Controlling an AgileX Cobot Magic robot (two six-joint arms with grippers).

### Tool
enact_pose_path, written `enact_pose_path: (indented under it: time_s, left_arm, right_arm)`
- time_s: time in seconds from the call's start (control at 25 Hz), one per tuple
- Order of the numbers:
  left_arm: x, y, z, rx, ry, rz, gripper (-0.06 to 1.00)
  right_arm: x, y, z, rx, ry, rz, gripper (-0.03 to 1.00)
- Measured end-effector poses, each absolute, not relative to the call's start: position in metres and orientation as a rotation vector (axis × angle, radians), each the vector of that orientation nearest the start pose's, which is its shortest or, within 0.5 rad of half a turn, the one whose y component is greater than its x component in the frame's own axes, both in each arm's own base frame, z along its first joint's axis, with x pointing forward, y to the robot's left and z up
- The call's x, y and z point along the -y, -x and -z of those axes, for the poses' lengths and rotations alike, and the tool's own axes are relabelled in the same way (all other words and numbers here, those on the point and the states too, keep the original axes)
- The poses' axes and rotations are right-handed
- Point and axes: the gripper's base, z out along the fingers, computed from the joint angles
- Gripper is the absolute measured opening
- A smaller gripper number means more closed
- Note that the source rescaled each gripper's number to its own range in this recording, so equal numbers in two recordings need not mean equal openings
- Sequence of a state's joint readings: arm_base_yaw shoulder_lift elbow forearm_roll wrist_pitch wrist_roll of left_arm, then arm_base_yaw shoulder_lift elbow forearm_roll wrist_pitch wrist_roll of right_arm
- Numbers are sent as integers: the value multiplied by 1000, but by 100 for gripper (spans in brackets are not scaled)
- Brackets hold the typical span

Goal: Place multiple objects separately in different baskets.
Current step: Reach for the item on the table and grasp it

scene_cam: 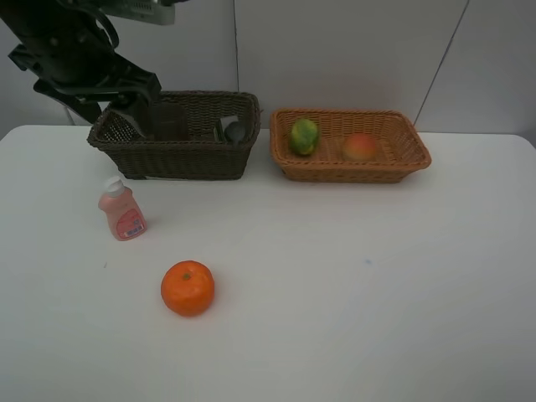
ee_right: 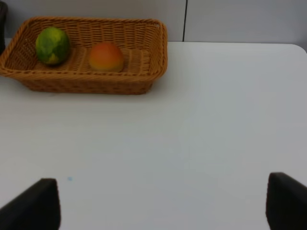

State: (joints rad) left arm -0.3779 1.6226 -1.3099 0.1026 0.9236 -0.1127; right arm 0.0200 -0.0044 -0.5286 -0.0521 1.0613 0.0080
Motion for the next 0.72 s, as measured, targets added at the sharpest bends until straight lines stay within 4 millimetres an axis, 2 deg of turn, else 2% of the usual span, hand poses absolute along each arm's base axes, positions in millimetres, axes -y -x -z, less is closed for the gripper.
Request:
enact_pose_path:
  time_s: [0.24, 0.64, 0.72]
  left_arm:
    - [122, -299, -276, -2683, -475, 21, 92]
    - [121, -287, -265, -2690, -553, 7, 92]
    - [119, -281, -258, -2685, -613, -5, 92]
  right_arm:
    - [4, 9, -285, -2011, 9, 44, 87]
    - [4, 9, -285, -2011, 9, 45, 87]
    - [4, 9, -285, -2011, 9, 45, 87]
